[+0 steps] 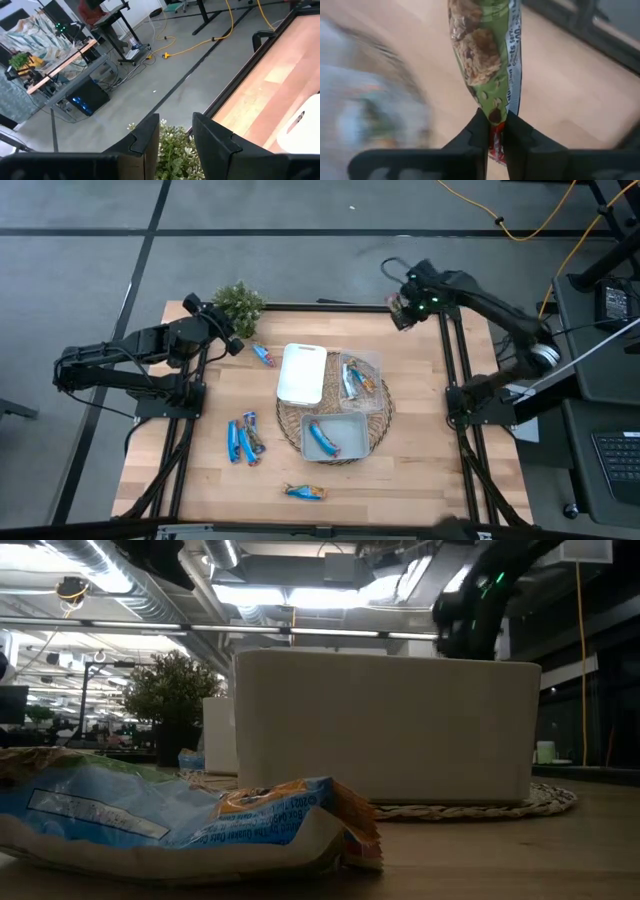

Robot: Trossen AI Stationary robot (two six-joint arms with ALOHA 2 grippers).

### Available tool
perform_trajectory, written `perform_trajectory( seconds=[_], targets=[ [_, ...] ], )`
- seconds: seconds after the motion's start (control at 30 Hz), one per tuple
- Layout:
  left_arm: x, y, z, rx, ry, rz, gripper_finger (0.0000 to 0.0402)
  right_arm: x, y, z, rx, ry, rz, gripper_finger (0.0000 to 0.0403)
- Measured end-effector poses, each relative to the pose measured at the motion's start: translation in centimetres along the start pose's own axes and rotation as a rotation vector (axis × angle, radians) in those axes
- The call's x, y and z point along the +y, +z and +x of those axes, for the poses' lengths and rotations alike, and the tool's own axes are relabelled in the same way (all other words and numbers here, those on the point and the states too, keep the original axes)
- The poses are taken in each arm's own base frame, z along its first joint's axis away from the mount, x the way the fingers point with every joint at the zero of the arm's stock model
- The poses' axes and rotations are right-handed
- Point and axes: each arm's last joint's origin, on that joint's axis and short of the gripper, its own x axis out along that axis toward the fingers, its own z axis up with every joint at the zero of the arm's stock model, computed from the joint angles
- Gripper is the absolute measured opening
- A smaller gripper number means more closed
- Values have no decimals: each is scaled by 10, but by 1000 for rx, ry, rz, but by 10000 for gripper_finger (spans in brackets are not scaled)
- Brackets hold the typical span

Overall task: Pick and place Granola Bars by type
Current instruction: Put the top right red granola bar into the gray bin

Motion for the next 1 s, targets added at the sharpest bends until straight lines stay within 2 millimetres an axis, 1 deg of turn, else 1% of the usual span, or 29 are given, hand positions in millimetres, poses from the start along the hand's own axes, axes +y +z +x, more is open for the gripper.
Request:
perform_trajectory(
  seconds=[0.13, 0.23, 0.33, 0.47, 0.57, 0.63, 0.73, 0.83, 1.0],
  targets=[
    [0, 0, 0, 0, 0, -1, 112, 28, -24, -59, -238, 148, -99, 50],
    [0, 0, 0, 0, 0, 0, 112, 41, -40, -96, -419, 230, -135, 56],
    [0, 0, 0, -1, -5, 0, 112, 47, -55, -124, -563, 305, -163, 50],
    [-1, 0, 0, -3, -25, 4, 112, 58, -66, -147, -687, 467, -270, 40],
    [-1, 0, 0, -7, -51, 44, 112, 69, -67, -156, -755, 567, -339, 43],
    [-2, 0, 0, -11, -69, 64, 112, 81, -62, -155, -783, 616, -376, 49],
    [-3, 0, 0, -15, -91, 76, 112, 106, -50, -146, -812, 704, -429, 52],
    [-3, 1, 0, -18, -111, 73, 112, 135, -45, -138, -809, 797, -485, 48],
    [-3, 1, 0, -17, -113, 55, 112, 172, -48, -145, -729, 840, -565, 46]
  ],
)
